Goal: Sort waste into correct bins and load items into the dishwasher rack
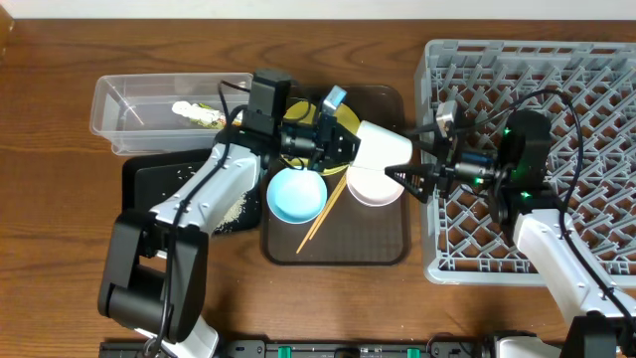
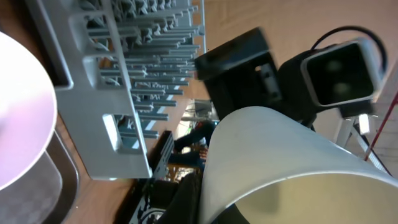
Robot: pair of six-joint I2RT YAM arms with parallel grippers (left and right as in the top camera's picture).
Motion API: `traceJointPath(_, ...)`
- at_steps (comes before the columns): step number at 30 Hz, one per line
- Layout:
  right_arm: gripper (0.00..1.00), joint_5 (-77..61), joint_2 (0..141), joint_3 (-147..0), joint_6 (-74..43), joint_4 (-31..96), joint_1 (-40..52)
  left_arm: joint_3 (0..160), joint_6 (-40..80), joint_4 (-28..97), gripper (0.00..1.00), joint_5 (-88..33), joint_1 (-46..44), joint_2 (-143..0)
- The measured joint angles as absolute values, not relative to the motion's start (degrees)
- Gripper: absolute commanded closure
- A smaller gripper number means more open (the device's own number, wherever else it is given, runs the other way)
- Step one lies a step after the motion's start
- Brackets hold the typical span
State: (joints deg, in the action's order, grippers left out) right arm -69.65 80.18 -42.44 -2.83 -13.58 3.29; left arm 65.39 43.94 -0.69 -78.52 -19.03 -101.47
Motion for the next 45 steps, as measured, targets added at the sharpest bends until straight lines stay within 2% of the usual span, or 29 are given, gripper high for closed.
traceJointPath(3, 0.19, -71.1, 80.2, -42.5, -4.9, -16.3, 4.0, 65.4, 44.0, -0.7, 0.94, -78.6, -19.6, -101.5)
traceJointPath(6, 0.21, -71.6, 80.2, -42.5, -6.3, -16.8, 5.0, 65.4, 44.4, -0.7, 0.93, -78.9, -19.7, -101.5)
traceJointPath(9, 0.28, -71.7, 80.2, -42.5, -7.2, -16.8, 6.3, 65.4, 44.8, -0.7, 0.94, -79.1, -19.7, -101.5)
traceJointPath(22, 0.34, -71.2, 80.2, -42.5, -7.7, -17.2, 6.7, 65.4, 44.8, -0.7, 0.94, -79.6, -19.7, -101.5)
traceJointPath(25, 0.41, -71.1, 80.2, -42.5, -7.9, -17.3, 6.7, 65.4, 44.8, -0.7, 0.94, -79.6, -19.7, -101.5)
traceJointPath(29, 0.56, -71.0, 80.2, -42.5, -8.3, -17.3, 6.7, 65.4, 44.8, -0.7, 0.94, -79.6, -19.7, -101.5)
traceJointPath(31, 0.57, -70.8, 80.2, -42.5, -8.3, -17.1, 6.7, 65.4, 44.4, -0.7, 0.93, -79.5, -19.7, -101.5)
traceJointPath(32, 0.57, -70.6, 80.2, -42.5, -8.3, -17.0, 6.7, 65.4, 44.1, -0.7, 0.90, -79.3, -19.7, -101.5)
traceJointPath(35, 0.58, -69.4, 80.2, -42.5, -8.3, -17.0, 6.7, 65.4, 42.5, -0.8, 0.69, -77.9, -19.7, -101.5)
traceJointPath(38, 0.64, -68.4, 80.2, -42.5, -8.3, -16.7, 6.6, 65.4, 40.9, -0.7, 0.53, -76.3, -19.7, -101.5)
traceJointPath(41, 0.67, -67.0, 80.2, -42.5, -8.3, -14.9, 6.5, 65.4, 38.8, 0.3, 0.48, -73.4, -19.5, -101.5)
traceJointPath(43, 0.77, -64.9, 80.2, -42.5, -8.3, -12.3, 6.1, 65.4, 37.0, 2.7, 0.48, -70.0, -19.1, -101.5)
traceJointPath(45, 0.82, -60.9, 80.2, -42.5, -8.3, -8.6, 5.6, 65.4, 34.2, 6.9, 0.47, -64.8, -18.4, -101.5)
